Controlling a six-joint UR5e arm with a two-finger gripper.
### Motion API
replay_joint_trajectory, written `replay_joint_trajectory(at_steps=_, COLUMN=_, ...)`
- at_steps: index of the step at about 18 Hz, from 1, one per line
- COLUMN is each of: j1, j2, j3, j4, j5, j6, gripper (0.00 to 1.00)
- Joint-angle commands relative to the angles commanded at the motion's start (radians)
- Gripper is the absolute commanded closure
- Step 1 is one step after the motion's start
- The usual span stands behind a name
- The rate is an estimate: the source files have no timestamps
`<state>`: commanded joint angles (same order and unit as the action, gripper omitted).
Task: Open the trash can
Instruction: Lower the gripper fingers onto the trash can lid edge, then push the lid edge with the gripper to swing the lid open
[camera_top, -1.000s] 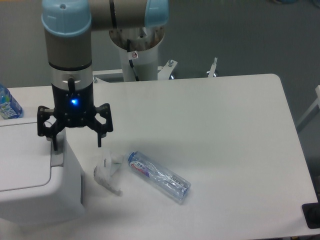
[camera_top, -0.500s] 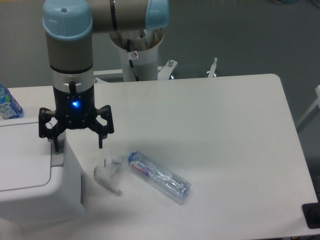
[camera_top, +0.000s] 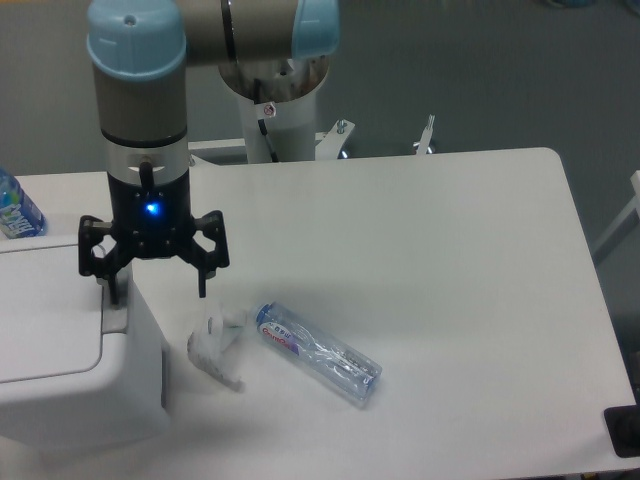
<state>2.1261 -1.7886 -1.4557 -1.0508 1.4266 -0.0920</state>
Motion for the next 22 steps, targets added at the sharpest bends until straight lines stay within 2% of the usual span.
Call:
replay_joint_trajectory(at_steps=16, j1=0.006, j2=-0.002, j3=0.003, j4=0.000, j5=0.000, j6=0.000, gripper=0.00)
replay_joint_trajectory(at_steps=20, j1=0.043, j2=-0.003, j3=0.083, j4=0.008, j5=0.003, j6=0.037, gripper=0.00)
replay_joint_trajectory(at_steps=22, j1=0.061, j2=-0.003, j3=0.110, j4=-0.005, j5=0.067, j6=0.113, gripper=0.00)
